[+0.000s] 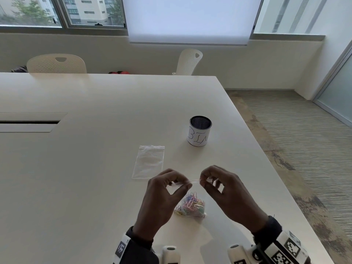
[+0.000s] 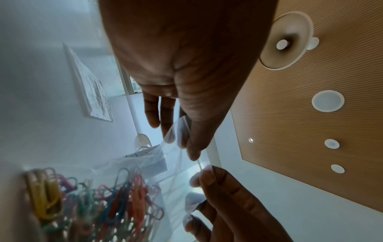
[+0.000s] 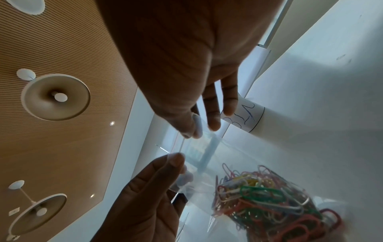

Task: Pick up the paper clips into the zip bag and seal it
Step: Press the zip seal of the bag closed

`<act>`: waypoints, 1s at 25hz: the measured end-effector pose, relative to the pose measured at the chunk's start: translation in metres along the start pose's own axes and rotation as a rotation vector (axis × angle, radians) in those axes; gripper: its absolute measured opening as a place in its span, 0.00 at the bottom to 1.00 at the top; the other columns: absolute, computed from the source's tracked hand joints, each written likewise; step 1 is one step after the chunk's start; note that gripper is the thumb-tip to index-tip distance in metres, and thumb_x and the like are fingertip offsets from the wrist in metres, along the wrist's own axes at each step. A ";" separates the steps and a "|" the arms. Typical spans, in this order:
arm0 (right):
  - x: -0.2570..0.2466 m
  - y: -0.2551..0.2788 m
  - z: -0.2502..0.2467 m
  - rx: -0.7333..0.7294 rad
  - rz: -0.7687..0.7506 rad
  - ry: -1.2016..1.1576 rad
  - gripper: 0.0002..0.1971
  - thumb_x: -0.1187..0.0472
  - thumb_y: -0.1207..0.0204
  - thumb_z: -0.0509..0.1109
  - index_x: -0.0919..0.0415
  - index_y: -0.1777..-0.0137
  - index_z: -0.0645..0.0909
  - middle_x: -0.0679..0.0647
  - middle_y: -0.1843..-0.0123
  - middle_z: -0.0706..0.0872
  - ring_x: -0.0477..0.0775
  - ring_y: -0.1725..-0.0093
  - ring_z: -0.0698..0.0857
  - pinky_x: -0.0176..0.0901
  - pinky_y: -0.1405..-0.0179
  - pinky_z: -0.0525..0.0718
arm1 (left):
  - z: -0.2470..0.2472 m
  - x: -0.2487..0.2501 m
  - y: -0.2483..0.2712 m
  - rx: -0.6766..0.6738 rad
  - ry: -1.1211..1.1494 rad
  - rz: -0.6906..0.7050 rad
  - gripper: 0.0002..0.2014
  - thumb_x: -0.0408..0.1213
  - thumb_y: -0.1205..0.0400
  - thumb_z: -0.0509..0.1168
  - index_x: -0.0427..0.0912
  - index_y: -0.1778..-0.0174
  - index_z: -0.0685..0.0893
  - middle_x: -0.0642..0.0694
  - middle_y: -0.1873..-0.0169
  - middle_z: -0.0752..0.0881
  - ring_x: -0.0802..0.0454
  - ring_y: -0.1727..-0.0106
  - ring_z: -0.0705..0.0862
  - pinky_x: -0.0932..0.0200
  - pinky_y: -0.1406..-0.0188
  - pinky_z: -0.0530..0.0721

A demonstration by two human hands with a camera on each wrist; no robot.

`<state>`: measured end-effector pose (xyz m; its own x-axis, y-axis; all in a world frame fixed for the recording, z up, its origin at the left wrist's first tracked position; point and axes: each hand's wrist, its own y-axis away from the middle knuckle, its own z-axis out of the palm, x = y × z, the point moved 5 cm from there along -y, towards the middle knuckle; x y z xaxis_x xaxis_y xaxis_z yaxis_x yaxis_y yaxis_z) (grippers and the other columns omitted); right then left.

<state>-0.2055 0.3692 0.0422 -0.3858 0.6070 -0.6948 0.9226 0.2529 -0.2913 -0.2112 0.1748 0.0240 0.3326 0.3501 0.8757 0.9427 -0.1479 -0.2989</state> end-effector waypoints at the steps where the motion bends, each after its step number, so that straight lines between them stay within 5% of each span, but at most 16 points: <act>1: 0.000 0.001 0.001 -0.009 0.003 -0.019 0.09 0.63 0.16 0.74 0.47 0.54 0.82 0.42 0.55 0.86 0.51 0.54 0.85 0.42 0.57 0.84 | -0.001 -0.001 0.000 0.004 -0.001 0.006 0.08 0.33 0.20 0.81 0.51 0.60 0.93 0.58 0.60 0.91 0.57 0.54 0.89 0.74 0.52 0.78; 5: -0.004 0.001 0.008 -0.088 -0.019 -0.047 0.05 0.59 0.16 0.75 0.46 0.50 0.84 0.41 0.50 0.86 0.49 0.54 0.86 0.41 0.53 0.84 | 0.001 0.000 0.001 -0.020 -0.018 0.052 0.08 0.33 0.22 0.82 0.52 0.60 0.94 0.58 0.60 0.91 0.53 0.52 0.89 0.74 0.50 0.77; 13: -0.002 -0.001 0.002 -0.007 0.005 -0.024 0.07 0.59 0.19 0.78 0.50 0.57 0.85 0.43 0.55 0.86 0.50 0.57 0.85 0.39 0.58 0.81 | -0.007 -0.009 0.003 0.013 -0.045 0.031 0.05 0.36 0.22 0.82 0.52 0.60 0.95 0.59 0.60 0.90 0.57 0.54 0.89 0.76 0.51 0.77; 18: -0.004 0.000 0.007 -0.044 -0.006 -0.056 0.07 0.60 0.18 0.77 0.48 0.56 0.84 0.44 0.53 0.86 0.51 0.55 0.84 0.39 0.55 0.82 | -0.002 -0.009 0.007 0.036 -0.109 0.075 0.04 0.41 0.23 0.83 0.55 0.56 0.96 0.61 0.61 0.91 0.53 0.54 0.90 0.49 0.49 0.88; 22: -0.006 0.000 0.006 -0.023 -0.019 -0.053 0.07 0.61 0.18 0.78 0.48 0.55 0.84 0.44 0.54 0.87 0.51 0.54 0.84 0.39 0.53 0.82 | -0.004 -0.008 0.007 -0.016 -0.073 0.068 0.06 0.49 0.18 0.76 0.56 0.50 0.96 0.62 0.54 0.91 0.56 0.49 0.90 0.58 0.46 0.88; 25: 0.000 0.003 0.004 -0.041 0.040 -0.165 0.10 0.58 0.23 0.82 0.48 0.47 0.85 0.45 0.49 0.90 0.53 0.49 0.88 0.40 0.47 0.85 | -0.003 -0.002 0.008 -0.042 -0.053 0.102 0.05 0.40 0.15 0.75 0.51 0.47 0.97 0.61 0.51 0.93 0.58 0.46 0.92 0.60 0.45 0.89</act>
<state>-0.2029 0.3666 0.0385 -0.3405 0.4864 -0.8046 0.9352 0.2635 -0.2365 -0.2046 0.1700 0.0205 0.4288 0.3791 0.8200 0.9024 -0.2232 -0.3687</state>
